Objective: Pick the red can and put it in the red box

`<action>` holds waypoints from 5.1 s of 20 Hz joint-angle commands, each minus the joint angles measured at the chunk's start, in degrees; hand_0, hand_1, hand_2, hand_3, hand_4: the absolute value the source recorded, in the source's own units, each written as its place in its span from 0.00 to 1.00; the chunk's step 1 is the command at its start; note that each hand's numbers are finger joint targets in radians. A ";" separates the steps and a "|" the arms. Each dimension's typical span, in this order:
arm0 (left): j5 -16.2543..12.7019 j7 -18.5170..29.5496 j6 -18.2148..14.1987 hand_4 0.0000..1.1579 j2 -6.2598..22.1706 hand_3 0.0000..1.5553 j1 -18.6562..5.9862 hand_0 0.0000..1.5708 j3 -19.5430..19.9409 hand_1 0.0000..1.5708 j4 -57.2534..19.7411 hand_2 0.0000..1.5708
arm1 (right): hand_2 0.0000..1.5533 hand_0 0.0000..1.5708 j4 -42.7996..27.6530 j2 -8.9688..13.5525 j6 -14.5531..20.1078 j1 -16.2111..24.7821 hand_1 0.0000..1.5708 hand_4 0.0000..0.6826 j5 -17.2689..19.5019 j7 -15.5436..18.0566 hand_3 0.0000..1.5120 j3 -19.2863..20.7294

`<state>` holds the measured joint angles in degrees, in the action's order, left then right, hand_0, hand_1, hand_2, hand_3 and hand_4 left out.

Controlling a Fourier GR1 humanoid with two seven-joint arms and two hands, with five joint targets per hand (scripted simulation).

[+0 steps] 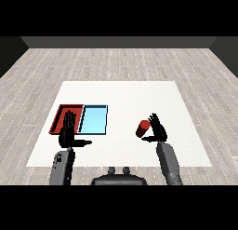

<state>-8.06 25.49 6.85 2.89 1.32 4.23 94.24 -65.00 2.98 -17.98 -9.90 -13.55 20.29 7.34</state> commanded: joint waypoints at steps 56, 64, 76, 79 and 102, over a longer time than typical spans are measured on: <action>0.90 1.62 -0.78 0.00 -2.66 0.00 3.26 0.00 -2.83 0.00 2.05 0.00 | 0.95 0.97 15.85 -2.30 21.49 -14.16 0.97 0.81 10.14 -4.89 0.94 -6.79; 0.52 4.36 0.17 0.00 -0.54 0.00 -0.54 0.00 0.23 0.00 -4.86 0.00 | 0.95 0.99 20.34 -2.36 21.83 -15.88 0.99 0.82 10.90 -0.04 0.93 -5.71; -0.18 -1.75 -0.71 0.00 -0.82 0.00 0.88 0.00 -1.59 0.00 2.07 0.00 | 0.94 0.98 -0.92 0.26 20.16 -8.37 0.98 0.85 7.65 -3.20 0.91 -6.49; 2.24 -1.00 -1.92 0.00 -2.57 0.00 2.04 0.00 -4.17 0.00 2.66 0.00 | 0.94 0.96 -5.98 0.00 22.27 -8.52 0.96 0.89 8.70 -5.57 0.91 -7.15; 8.59 -16.15 -15.91 0.00 -2.89 0.00 -11.87 0.00 -22.43 0.00 -2.10 0.00 | 0.91 0.90 -20.04 -2.96 43.51 -11.25 0.90 0.92 5.78 -3.29 0.92 -27.69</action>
<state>-0.17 10.77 -5.80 0.04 -6.77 -16.05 95.59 -83.17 0.18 23.44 -23.00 -7.19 14.43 -17.29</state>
